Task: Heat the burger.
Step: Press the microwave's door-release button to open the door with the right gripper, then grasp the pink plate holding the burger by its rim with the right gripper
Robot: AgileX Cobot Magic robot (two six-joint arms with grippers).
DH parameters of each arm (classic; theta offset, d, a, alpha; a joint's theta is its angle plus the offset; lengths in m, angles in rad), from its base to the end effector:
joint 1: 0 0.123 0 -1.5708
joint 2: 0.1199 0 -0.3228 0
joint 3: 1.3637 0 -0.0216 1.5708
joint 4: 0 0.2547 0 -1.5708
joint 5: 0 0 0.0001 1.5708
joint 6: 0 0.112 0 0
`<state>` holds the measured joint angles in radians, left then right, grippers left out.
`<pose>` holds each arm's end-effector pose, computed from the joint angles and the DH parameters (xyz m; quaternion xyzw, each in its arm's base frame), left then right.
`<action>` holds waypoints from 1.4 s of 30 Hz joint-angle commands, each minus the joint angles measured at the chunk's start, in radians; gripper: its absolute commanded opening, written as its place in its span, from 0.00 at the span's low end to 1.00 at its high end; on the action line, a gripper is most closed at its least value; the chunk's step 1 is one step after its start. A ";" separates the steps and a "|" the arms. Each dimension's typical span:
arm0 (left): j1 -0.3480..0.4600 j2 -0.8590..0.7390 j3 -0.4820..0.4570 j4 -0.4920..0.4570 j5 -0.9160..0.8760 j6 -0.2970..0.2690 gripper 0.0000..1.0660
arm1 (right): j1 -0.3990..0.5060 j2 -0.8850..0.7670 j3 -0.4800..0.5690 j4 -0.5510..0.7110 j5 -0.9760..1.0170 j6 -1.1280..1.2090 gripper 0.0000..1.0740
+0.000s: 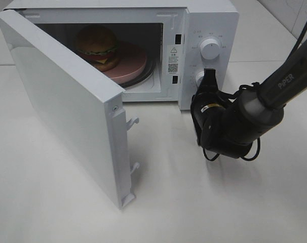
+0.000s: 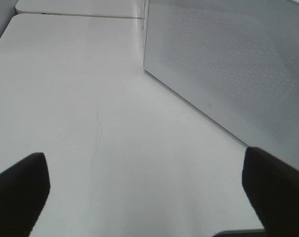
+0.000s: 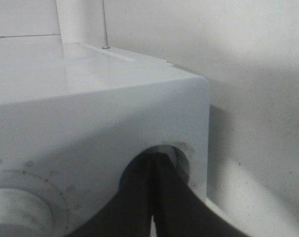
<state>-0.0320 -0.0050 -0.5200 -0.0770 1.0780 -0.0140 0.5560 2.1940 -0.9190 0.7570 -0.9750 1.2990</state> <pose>-0.0250 -0.0068 0.2739 0.0100 0.8505 -0.0505 0.5234 0.3900 0.1674 0.0993 0.5918 0.5455 0.4023 0.4363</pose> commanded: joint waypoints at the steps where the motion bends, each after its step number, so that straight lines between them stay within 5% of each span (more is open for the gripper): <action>1: 0.004 -0.017 0.003 -0.006 -0.011 0.001 0.92 | -0.026 -0.045 -0.002 -0.092 -0.026 -0.013 0.00; 23: 0.004 -0.017 0.003 -0.006 -0.011 0.001 0.92 | -0.026 -0.262 0.188 -0.116 0.270 -0.197 0.00; 42: 0.004 -0.017 0.003 -0.006 -0.011 0.001 0.92 | -0.031 -0.533 0.200 -0.207 0.813 -0.921 0.00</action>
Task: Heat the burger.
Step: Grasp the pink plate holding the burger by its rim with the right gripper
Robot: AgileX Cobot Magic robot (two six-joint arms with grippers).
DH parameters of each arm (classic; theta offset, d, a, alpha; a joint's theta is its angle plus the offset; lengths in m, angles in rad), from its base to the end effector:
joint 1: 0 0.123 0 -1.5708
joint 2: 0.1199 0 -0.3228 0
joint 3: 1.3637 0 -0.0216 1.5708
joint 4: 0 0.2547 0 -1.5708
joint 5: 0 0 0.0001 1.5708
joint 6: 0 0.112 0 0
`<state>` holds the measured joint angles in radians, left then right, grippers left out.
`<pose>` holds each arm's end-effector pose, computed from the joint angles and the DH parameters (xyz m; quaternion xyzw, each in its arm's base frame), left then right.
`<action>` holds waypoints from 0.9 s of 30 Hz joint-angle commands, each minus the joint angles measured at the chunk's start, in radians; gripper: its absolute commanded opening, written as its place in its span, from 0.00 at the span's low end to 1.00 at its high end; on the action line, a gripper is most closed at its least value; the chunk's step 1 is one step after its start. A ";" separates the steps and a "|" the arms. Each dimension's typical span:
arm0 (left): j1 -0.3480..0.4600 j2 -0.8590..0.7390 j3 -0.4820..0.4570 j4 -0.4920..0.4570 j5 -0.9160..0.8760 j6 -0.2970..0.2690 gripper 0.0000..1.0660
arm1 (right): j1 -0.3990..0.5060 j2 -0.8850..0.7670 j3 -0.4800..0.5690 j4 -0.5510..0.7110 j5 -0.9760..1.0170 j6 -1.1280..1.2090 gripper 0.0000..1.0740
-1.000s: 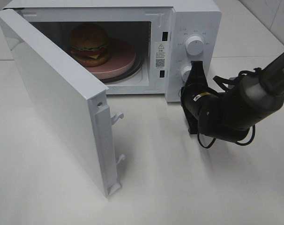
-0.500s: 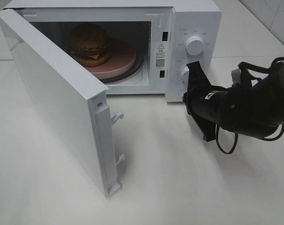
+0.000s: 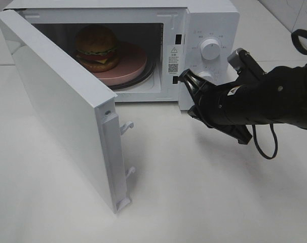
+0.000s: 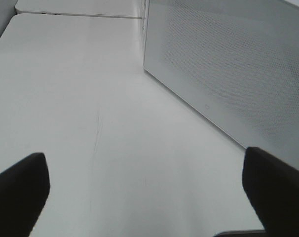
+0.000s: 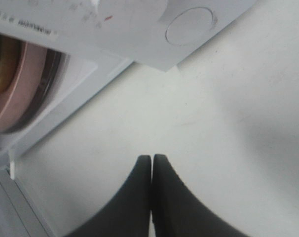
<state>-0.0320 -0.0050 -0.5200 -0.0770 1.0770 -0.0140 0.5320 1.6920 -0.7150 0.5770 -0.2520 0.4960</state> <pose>-0.0250 -0.0068 0.2740 0.0099 0.8503 -0.0505 0.5238 0.3013 0.1597 0.1826 0.2625 0.8611 0.2647 0.3457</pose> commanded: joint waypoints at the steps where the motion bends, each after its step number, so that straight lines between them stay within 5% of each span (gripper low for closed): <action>1: 0.004 -0.017 0.003 -0.006 -0.010 0.001 0.92 | -0.019 -0.046 -0.018 -0.041 0.165 -0.189 0.00; 27: 0.004 -0.017 0.003 -0.006 -0.010 0.001 0.92 | -0.040 -0.076 -0.292 -0.440 0.979 -0.934 0.04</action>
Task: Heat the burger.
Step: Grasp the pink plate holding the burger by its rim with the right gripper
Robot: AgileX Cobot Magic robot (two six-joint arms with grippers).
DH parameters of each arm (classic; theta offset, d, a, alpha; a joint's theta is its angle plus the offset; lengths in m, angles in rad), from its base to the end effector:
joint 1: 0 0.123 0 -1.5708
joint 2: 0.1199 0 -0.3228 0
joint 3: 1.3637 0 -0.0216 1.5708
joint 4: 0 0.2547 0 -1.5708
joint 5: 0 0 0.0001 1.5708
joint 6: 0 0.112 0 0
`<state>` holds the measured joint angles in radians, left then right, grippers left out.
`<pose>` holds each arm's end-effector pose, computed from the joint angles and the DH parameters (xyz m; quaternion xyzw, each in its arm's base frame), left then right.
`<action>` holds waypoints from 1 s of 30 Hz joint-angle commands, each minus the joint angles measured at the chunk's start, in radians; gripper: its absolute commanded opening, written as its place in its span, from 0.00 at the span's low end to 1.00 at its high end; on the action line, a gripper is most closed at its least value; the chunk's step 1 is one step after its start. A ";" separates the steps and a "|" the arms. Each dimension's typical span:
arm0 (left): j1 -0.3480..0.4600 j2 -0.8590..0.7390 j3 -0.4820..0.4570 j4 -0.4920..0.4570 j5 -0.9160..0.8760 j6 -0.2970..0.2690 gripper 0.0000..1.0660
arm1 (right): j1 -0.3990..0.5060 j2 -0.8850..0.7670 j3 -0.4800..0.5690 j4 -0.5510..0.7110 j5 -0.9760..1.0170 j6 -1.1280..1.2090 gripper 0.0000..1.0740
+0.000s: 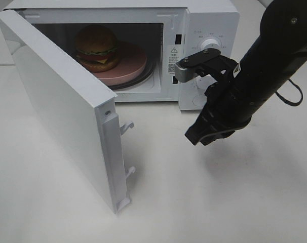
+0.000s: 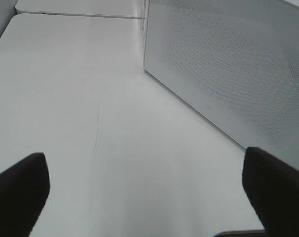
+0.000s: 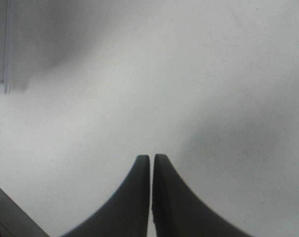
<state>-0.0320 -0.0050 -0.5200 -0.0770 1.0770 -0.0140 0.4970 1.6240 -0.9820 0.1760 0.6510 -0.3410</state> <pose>-0.0250 -0.0068 0.2740 0.0099 0.8503 -0.0505 0.5238 0.2791 0.1649 0.2214 -0.3446 0.9189 0.0789 0.1752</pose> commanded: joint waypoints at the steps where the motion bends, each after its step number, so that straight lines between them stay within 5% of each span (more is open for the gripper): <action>1: 0.004 -0.017 0.003 -0.006 -0.010 0.001 0.92 | -0.005 -0.008 -0.034 -0.056 0.102 -0.142 0.04; 14: 0.004 -0.017 0.003 -0.006 -0.010 0.001 0.92 | -0.005 -0.009 -0.086 -0.107 0.146 -0.407 0.06; 30: 0.004 -0.017 0.003 -0.006 -0.010 0.001 0.92 | -0.002 -0.010 -0.094 -0.141 0.152 -1.069 0.12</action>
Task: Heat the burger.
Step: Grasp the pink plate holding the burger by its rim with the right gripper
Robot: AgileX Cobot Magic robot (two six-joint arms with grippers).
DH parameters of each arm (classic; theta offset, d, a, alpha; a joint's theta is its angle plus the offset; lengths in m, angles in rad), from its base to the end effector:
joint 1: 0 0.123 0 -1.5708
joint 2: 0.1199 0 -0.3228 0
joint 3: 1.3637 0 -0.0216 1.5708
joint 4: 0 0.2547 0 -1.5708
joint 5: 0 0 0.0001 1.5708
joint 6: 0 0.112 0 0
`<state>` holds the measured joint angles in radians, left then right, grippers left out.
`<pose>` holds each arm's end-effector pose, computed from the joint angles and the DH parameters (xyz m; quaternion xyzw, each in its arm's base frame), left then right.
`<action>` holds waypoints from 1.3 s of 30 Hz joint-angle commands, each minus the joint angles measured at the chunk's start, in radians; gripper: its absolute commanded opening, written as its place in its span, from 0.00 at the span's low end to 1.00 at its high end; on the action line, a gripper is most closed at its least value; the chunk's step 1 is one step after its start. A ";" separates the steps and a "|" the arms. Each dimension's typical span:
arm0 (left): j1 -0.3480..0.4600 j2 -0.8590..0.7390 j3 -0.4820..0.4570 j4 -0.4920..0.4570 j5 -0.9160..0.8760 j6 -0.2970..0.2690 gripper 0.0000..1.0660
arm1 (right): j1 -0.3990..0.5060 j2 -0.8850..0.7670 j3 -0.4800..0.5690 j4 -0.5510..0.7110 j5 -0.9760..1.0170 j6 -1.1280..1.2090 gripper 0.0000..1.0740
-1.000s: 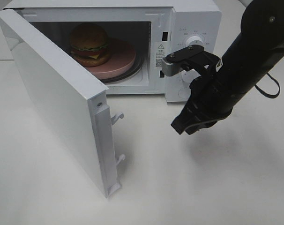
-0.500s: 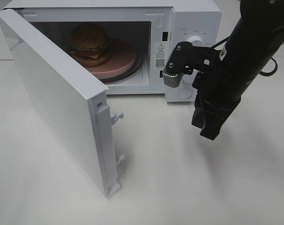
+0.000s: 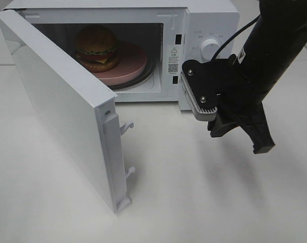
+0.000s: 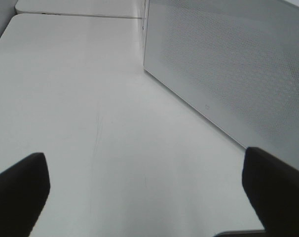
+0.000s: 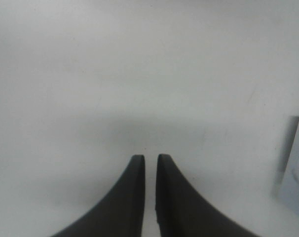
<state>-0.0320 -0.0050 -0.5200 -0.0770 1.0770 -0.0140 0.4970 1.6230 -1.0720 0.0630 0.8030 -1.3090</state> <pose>-0.0250 -0.0068 0.2740 0.0099 0.8503 -0.0505 0.5238 0.2843 0.1600 0.2397 -0.7645 0.6261 -0.0362 0.1492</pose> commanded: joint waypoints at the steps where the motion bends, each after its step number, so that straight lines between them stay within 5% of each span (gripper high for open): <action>1: 0.004 -0.017 0.003 -0.006 -0.010 0.001 0.92 | -0.002 -0.009 -0.004 -0.041 -0.004 -0.115 0.14; 5: 0.004 -0.017 0.003 -0.006 -0.010 0.001 0.92 | -0.002 -0.009 -0.004 -0.071 -0.031 -0.111 0.24; 7: 0.004 -0.017 0.003 -0.006 -0.010 0.001 0.92 | 0.019 -0.009 -0.004 -0.069 -0.093 -0.070 0.50; 8: 0.004 -0.017 0.003 -0.006 -0.010 0.001 0.92 | 0.019 -0.009 -0.004 -0.069 -0.093 -0.070 0.50; 10: 0.004 -0.017 0.003 -0.006 -0.010 0.001 0.92 | 0.042 -0.009 -0.004 -0.071 -0.163 -0.060 0.72; 13: 0.004 -0.017 0.003 -0.006 -0.010 0.001 0.92 | 0.059 0.003 -0.004 -0.077 -0.235 -0.043 0.84; 24: 0.004 -0.017 0.003 -0.006 -0.010 0.001 0.92 | 0.068 0.057 -0.036 -0.098 -0.356 -0.045 0.83; 39: 0.004 -0.017 0.003 -0.006 -0.010 0.001 0.92 | 0.138 0.232 -0.229 -0.144 -0.421 -0.040 0.81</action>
<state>-0.0320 -0.0050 -0.5200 -0.0770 1.0770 -0.0140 0.6300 1.8500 -1.2930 -0.0740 0.3870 -1.3580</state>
